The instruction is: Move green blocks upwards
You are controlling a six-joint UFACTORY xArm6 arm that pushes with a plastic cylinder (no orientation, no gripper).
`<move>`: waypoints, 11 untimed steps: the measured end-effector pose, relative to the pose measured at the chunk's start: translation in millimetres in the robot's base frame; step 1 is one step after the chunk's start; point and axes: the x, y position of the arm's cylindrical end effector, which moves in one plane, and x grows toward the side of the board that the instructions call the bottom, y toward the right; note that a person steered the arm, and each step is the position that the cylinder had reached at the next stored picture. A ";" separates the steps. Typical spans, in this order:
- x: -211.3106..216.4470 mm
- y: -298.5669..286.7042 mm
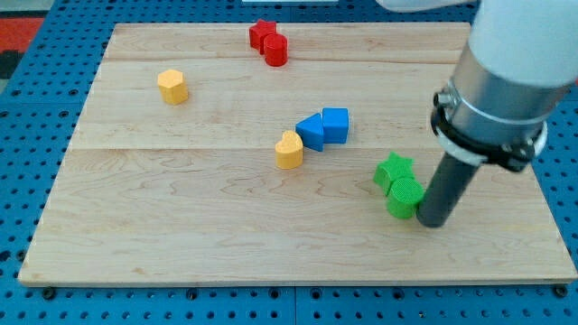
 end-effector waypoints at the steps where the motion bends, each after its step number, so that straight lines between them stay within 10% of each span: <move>1: -31.2 -2.4; 3: 18.3 -41.0; 5: -73.6 -41.3; 9: -92.1 39.4; 11: -170.7 -6.0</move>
